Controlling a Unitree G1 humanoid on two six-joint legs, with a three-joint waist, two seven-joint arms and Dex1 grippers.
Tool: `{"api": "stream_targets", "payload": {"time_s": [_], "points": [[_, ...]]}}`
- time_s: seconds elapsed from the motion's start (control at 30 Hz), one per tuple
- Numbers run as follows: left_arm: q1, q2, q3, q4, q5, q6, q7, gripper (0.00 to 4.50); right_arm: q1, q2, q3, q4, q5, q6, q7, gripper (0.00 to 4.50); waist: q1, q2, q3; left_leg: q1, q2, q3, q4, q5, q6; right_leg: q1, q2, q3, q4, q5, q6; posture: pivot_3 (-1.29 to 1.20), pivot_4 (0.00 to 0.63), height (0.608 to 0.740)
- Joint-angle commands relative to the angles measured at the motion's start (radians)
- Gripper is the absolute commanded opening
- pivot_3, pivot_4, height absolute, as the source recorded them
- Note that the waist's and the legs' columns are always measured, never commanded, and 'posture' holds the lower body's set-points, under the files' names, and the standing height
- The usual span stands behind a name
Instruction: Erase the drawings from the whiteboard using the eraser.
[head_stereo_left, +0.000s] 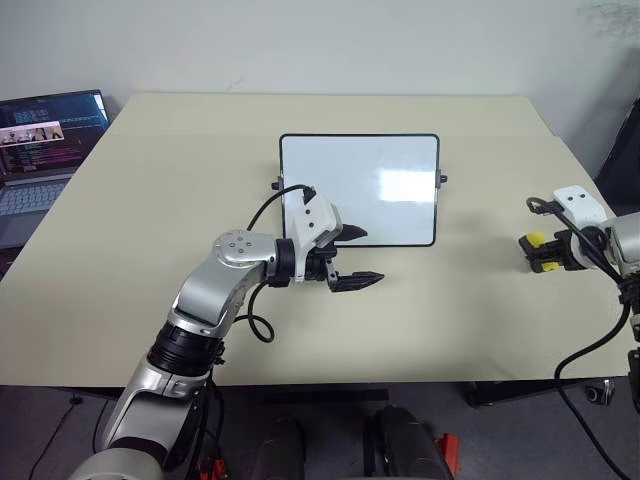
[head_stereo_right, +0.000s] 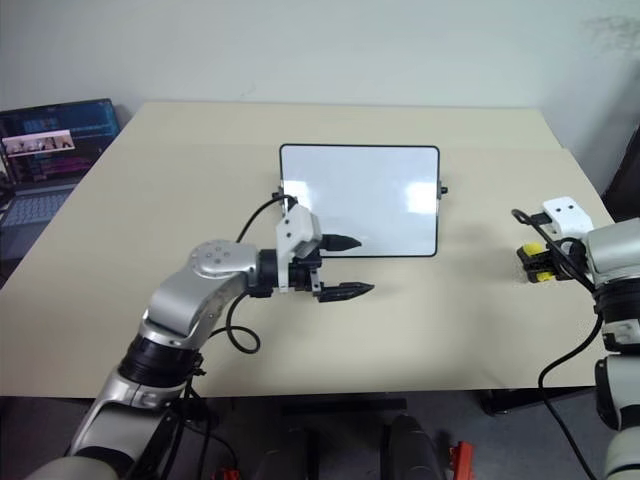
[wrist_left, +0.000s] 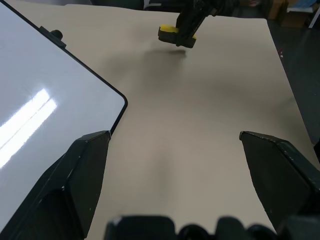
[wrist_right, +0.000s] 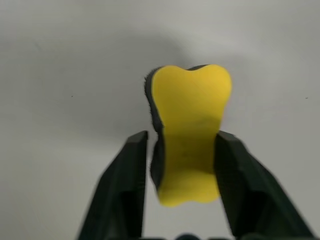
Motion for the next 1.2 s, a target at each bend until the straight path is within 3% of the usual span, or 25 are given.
{"api": "stream_targets", "payload": {"time_s": [0.03,0.13,0.33,0.5,0.63,0.87,1.07,1.2], "points": [[-0.007,0.007,0.019,-0.037,-0.005,-0.016,0.005,4.50,-0.039,-0.003,0.005,0.013,0.012,-0.011,-0.001,3.51,0.000,0.000,0.000,0.000,0.000,0.000,0.000,0.000,0.000,0.000,0.000,0.000,0.000,0.000,0.000,0.00,0.150,0.740],[-0.008,0.009,0.022,-0.037,-0.004,-0.016,0.007,4.50,-0.050,0.000,0.006,0.036,0.015,-0.019,-0.003,4.47,0.000,0.000,0.000,0.000,0.000,0.000,0.000,0.000,0.000,0.000,0.000,0.000,0.000,0.000,0.000,0.00,0.150,0.740],[-0.005,0.020,0.031,-0.043,-0.005,-0.013,0.012,4.50,-0.077,-0.013,0.003,0.030,0.026,-0.017,-0.008,4.47,0.000,0.000,0.000,0.000,0.000,0.000,0.000,0.000,0.000,0.000,0.000,0.000,0.000,0.000,0.000,0.00,0.150,0.740],[0.002,0.059,0.096,-0.029,-0.003,-0.029,0.042,4.50,-0.095,-0.007,-0.070,-0.215,0.088,0.007,-0.007,4.47,-0.006,0.004,0.003,0.000,0.000,0.000,0.000,0.000,0.000,0.000,0.000,0.001,0.000,0.000,0.000,0.00,0.150,0.740],[0.002,0.038,0.205,0.025,0.019,-0.099,0.173,4.50,-0.046,0.118,-0.171,-0.310,0.133,-0.084,-0.123,4.47,-0.004,0.003,0.002,0.001,0.000,0.000,0.000,0.000,0.000,0.000,0.000,0.000,0.001,0.000,0.000,0.00,0.150,0.740],[0.007,0.013,0.383,0.139,0.076,-0.232,0.423,4.50,0.040,0.327,-0.367,-0.225,0.136,-0.398,-0.452,4.47,0.010,0.003,0.002,0.000,-0.001,-0.001,0.001,0.000,0.000,0.001,-0.001,0.000,0.000,0.004,-0.003,0.00,0.150,0.740],[0.049,-0.073,0.457,0.197,0.076,-0.266,0.595,4.50,0.189,0.504,-0.440,-0.319,0.210,-0.657,-0.556,4.47,0.020,0.003,0.001,0.000,-0.001,-0.001,0.000,0.000,0.000,0.001,-0.001,-0.001,0.000,0.004,-0.004,0.00,0.150,0.740],[0.064,-0.145,0.510,0.227,0.043,-0.246,0.695,4.50,0.253,0.557,-0.413,-0.317,0.183,-0.771,-0.600,4.47,0.021,0.003,0.001,0.000,-0.001,-0.001,0.001,0.000,0.000,0.001,-0.001,0.000,0.001,0.004,-0.004,0.00,0.150,0.740]]}}
